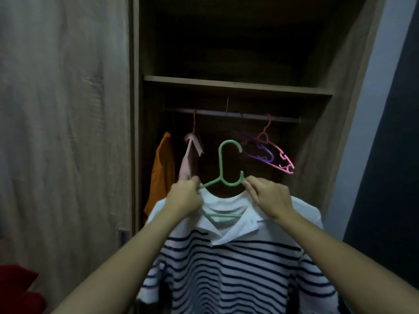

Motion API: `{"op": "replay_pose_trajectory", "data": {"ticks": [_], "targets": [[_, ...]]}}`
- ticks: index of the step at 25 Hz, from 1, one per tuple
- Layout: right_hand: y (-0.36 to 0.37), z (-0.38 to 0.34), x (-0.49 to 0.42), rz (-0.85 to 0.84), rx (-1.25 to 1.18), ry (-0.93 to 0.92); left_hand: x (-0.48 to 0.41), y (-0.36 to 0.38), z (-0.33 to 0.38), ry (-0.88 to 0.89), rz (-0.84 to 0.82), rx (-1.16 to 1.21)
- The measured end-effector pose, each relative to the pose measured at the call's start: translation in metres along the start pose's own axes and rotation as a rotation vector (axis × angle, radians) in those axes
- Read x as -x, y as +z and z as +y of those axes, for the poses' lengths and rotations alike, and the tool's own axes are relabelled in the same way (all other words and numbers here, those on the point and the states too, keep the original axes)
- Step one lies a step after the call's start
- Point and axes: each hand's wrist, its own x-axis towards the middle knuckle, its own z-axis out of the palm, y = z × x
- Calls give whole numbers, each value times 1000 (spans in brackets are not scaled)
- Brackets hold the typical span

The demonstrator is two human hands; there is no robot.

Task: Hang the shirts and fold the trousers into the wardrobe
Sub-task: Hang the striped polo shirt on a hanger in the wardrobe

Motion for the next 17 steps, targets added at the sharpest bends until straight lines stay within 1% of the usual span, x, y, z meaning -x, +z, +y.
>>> {"op": "replay_pose_trajectory", "data": {"ticks": [2,4,6,8,9,11,15,17], "targets": [[-8,1,-7,-42,-88,158,20,7,19,211,180,-57],[-17,12,-10,-60,-161,259,36,6,12,360,335,-53],[-25,19,-12,-17,-214,314,31,-8,-4,336,419,4],[-26,16,-17,22,-252,318,15,-27,-20,287,366,6],[-27,13,-19,29,-268,309,7,-34,-28,293,280,-17],[-32,11,-26,-25,-298,302,0,-37,-43,338,161,-6],[-34,22,-28,-355,-275,224,4,-30,-72,334,140,205],[-32,24,-23,-464,-375,229,5,-30,-76,293,114,284]]}}
